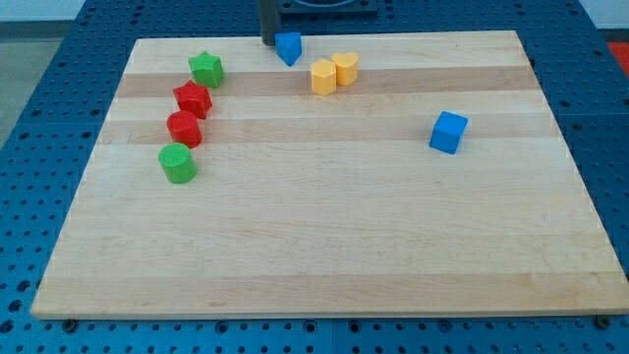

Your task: Move the yellow heart towards the red star

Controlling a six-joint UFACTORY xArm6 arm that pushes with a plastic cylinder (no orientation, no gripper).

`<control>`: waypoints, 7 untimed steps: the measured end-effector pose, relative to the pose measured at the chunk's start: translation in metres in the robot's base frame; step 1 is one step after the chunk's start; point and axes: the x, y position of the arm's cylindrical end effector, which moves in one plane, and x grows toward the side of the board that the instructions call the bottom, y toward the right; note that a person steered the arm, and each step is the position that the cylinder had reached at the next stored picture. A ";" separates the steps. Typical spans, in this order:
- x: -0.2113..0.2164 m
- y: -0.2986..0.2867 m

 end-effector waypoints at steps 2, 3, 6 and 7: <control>0.019 0.047; 0.015 0.091; 0.080 0.094; 0.107 0.094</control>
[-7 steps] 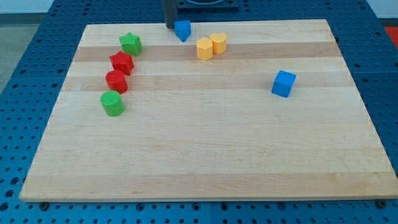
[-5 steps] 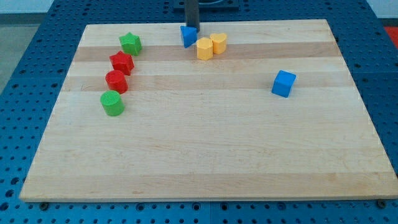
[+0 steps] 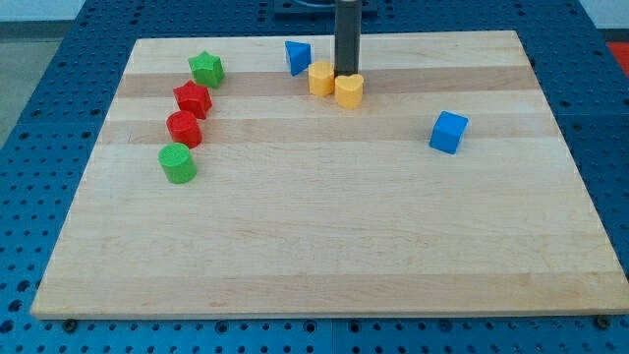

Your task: Move the yellow heart towards the red star

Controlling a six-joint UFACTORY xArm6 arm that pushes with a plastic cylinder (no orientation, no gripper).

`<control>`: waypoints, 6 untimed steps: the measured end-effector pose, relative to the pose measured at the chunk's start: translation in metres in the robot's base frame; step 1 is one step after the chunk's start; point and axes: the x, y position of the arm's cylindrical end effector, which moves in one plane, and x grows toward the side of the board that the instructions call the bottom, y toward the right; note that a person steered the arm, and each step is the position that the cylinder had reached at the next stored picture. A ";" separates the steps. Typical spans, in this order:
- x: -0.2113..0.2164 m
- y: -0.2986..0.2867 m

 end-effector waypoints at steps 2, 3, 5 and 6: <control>0.020 0.042; 0.044 0.071; 0.048 0.009; 0.051 -0.011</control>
